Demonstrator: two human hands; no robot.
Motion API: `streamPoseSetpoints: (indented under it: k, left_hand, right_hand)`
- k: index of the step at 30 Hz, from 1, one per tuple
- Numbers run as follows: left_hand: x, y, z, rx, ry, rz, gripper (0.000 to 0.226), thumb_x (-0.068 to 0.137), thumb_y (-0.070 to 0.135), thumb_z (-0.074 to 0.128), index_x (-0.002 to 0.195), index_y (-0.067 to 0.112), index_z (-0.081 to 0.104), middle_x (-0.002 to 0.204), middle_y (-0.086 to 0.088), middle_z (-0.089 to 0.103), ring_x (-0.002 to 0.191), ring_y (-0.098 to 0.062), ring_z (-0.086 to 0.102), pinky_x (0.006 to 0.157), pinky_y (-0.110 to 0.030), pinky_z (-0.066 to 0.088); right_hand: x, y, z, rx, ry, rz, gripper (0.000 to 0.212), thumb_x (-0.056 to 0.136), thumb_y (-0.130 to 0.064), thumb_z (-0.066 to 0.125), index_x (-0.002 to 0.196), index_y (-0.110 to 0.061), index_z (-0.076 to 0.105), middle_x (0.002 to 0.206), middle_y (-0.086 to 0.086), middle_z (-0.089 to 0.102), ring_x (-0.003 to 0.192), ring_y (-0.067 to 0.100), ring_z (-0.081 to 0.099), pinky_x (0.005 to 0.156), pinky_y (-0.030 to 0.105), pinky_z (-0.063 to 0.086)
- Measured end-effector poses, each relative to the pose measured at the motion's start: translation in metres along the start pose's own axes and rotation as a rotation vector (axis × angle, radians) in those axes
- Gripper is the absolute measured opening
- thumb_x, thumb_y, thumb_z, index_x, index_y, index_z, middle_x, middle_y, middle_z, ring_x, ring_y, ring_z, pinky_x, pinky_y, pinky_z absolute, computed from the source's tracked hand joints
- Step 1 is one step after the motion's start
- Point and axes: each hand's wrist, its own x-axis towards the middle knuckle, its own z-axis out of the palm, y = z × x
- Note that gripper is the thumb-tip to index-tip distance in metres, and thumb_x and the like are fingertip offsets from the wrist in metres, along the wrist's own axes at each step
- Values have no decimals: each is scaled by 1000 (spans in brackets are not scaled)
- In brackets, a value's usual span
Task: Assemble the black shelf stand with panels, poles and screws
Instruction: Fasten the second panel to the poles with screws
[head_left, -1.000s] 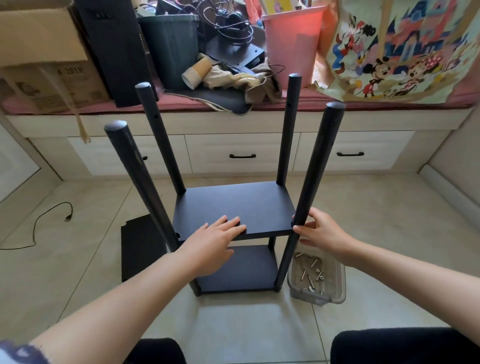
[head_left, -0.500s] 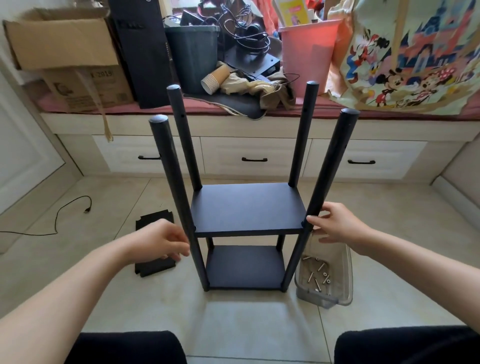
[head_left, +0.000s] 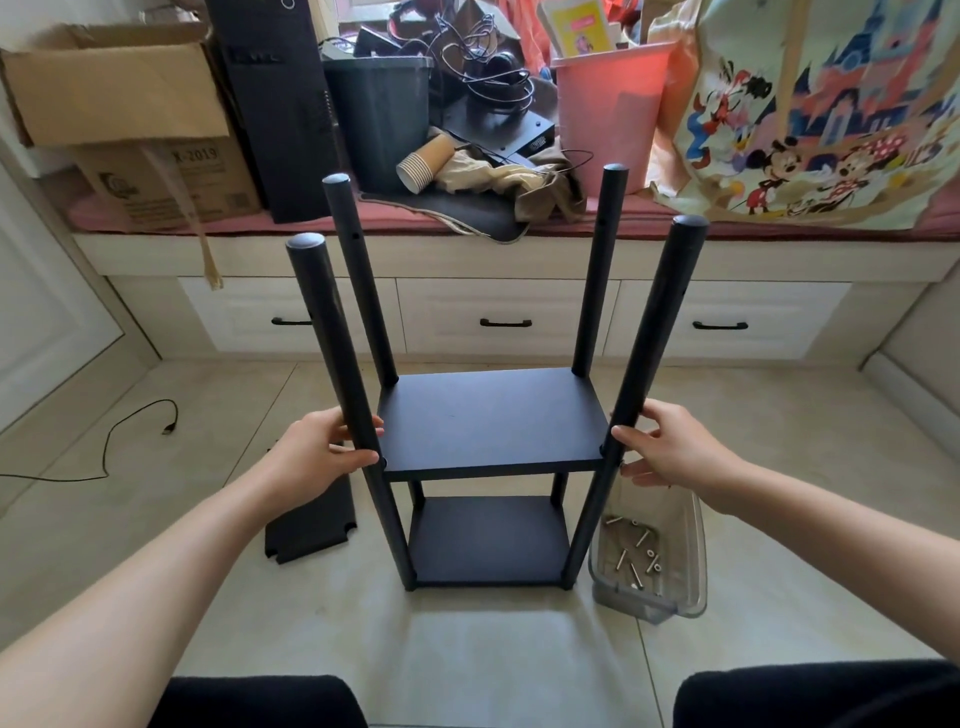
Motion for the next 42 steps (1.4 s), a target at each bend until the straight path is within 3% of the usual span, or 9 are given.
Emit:
streamPoseSetpoints:
  k: [7,11,17,20,24,28,30,36,42]
  left_hand:
    - [3,-1,6,-46,24,-21,20,84,8,79,94,23,70,96,4,75,91,-20,72,87,-45,59]
    - [1,5,14,17,11,45,26,80,12,84,89,31,69,87,14,75,88,-3,71,91,-37,57]
    - [-2,18,34,88,80,92,31,82,19,82,88,41,61,90,13,72,85,-6,68,82,-29,54]
    - [-2,20,44,86,124,103,27,84,20,81,106,29,69,92,13,72,87,-4,68,83,-29,56]
    - [-1,26,59,84,176,118,33,83,25,82,113,25,68,92,14,72,89,-3,69,84,-32,58]
    - [-1,40,77,100,214,139,36,83,31,81,116,22,67,95,7,73,89,-12,70,82,-38,60]
    - [-2,48,88,115,222,159,36,83,34,81,115,22,68,96,6,74,91,-14,71,82,-39,60]
    - [-6,73,125,106,224,183,35,79,44,81,105,23,71,92,9,76,91,-14,71,81,-37,57]
    - [-1,77,109,-191,-29,-20,19,72,19,88,89,16,80,83,4,78,84,-12,74,83,-36,60]
  right_hand:
    - [21,-7,1,-3,70,-13,11,100,-19,57,110,-18,60,95,12,72,82,33,72,73,41,61]
    - [42,-5,3,-7,119,-15,22,94,-22,64,114,-12,62,95,9,73,88,32,71,84,51,58]
    - [66,1,12,-36,136,-46,36,83,-19,63,118,-15,61,111,5,67,107,26,63,91,51,55]
    - [68,-1,13,-43,128,19,30,81,-15,59,109,-6,62,110,14,66,100,31,64,90,53,55]
    - [45,-20,19,-90,20,32,41,88,-8,61,121,15,53,121,35,56,114,47,56,96,60,48]
    - [11,-50,33,-112,-229,-139,37,93,-23,66,126,-6,64,121,7,70,111,15,66,99,32,51]
    - [-4,-63,38,-65,-278,-242,35,94,-27,64,128,-17,62,118,-3,70,107,4,65,97,27,51]
    - [-20,-74,42,22,-197,-431,18,91,-25,70,108,-24,66,107,-7,72,103,6,68,95,37,54]
    - [-27,-67,38,-9,-123,-493,15,93,-21,67,108,-19,64,101,-5,72,92,2,68,72,14,49]
